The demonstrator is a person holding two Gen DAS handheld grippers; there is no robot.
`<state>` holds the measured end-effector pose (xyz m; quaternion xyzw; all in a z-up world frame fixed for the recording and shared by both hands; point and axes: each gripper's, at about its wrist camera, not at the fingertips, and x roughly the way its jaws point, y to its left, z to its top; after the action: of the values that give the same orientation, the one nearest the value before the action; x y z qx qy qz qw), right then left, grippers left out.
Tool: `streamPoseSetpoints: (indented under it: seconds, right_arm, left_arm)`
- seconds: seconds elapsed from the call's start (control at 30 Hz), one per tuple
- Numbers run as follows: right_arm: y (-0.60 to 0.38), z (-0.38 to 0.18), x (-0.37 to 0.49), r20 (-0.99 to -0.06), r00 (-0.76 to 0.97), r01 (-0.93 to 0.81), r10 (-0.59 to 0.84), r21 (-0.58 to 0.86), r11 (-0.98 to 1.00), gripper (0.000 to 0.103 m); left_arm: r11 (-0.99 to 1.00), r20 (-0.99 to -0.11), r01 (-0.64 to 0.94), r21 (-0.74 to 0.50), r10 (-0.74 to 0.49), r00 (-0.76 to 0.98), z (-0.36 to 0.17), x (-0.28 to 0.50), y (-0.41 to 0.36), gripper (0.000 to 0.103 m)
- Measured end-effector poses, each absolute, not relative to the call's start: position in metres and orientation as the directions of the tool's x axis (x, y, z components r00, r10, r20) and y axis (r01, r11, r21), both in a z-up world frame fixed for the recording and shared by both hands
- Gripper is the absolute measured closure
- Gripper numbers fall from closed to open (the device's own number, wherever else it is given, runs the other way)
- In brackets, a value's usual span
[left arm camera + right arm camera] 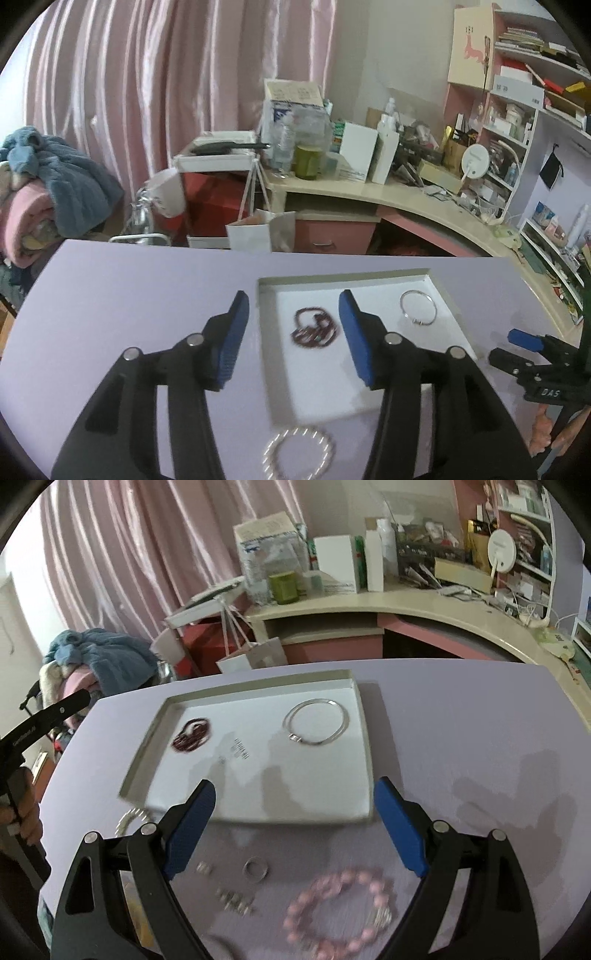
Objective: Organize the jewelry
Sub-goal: 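Grasp the yellow watch with the left gripper while the right gripper grasps the silver cuff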
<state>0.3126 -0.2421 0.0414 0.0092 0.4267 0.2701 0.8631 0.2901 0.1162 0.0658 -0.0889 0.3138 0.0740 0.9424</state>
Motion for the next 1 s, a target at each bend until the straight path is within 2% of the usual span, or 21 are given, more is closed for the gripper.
streamPoseSetpoints:
  seconds: [0.3,0.63,0.8,1.0]
  right_arm:
    - [-0.261,0.048,0.222,-0.672,0.55,-0.505,0.497,0.206,0.838,0.014]
    - [-0.255,0.014,0.156,-0.696,0.503,-0.539,0.512,0.21,0.815,0.009]
    - [-0.248,-0.005,0.149,-0.732,0.464,-0.514,0.5,0.237,0.824,0.009]
    - [-0.232,-0.014,0.135,-0.772,0.451,-0.52,0.449,0.181,0.834,0.008]
  left_arm:
    - [0.962,-0.557,-0.245,-0.121,0.139,0.819,0.068,0.184,0.128,0.032]
    - [0.952,-0.49,-0.279,-0.129,0.183,0.852,0.06,0.082,0.124,0.016]
    - [0.955,-0.488,-0.269,-0.129,0.175,0.855,0.057,0.06,0.117,0.014]
    - [0.948,-0.482,-0.275,-0.163,0.166,0.86,0.06,0.047,0.118,0.013]
